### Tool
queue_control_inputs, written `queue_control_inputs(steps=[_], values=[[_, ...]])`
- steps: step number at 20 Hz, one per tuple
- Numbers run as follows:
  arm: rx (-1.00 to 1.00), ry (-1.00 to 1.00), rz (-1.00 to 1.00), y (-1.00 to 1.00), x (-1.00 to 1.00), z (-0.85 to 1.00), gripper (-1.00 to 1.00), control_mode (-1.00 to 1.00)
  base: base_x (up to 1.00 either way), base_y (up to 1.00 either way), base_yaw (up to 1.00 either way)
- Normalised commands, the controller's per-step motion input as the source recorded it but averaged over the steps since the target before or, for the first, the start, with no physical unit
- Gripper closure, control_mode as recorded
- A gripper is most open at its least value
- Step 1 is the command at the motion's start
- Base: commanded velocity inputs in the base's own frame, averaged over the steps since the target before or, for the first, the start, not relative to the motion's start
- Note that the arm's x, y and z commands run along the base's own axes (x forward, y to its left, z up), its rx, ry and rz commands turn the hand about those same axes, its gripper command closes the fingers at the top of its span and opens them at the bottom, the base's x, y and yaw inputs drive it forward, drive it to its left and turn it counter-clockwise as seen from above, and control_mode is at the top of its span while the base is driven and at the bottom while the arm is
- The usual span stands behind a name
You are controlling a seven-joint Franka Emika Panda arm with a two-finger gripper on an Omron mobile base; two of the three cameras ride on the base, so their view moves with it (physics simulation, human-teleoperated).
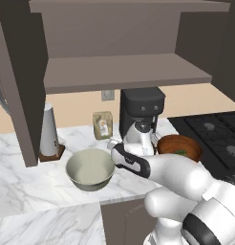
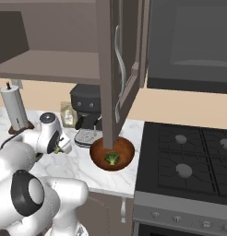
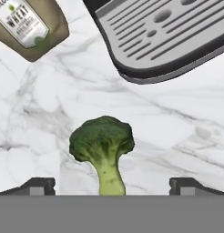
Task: Pick both bowls and place them on the counter. Then place the broccoli in one bowl and place the broccoli in the other bowl.
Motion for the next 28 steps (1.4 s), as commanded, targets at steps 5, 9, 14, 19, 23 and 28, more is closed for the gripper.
queue_control_inputs(steps=[5,9,14,19,23,28], values=[[0.00,0.00,-0.04,0.11,0.10,-0.15,-1.00,-1.00,0.00,0.00,0.00],[0.00,0.00,-0.06,0.02,0.09,-0.14,-1.00,-1.00,0.00,0.00,0.00],[0.00,0.00,-0.07,0.00,0.08,-0.19,-1.00,-1.00,0.00,0.00,0.00],[0.00,0.00,-0.06,0.00,0.13,-0.12,-1.00,-1.00,0.00,0.00,0.00],[0.00,0.00,-0.02,0.00,0.11,-0.06,-1.00,-1.00,0.00,0.00,0.00],[0.00,0.00,0.00,0.00,0.06,-0.06,-1.00,-1.00,0.00,0.00,0.00]])
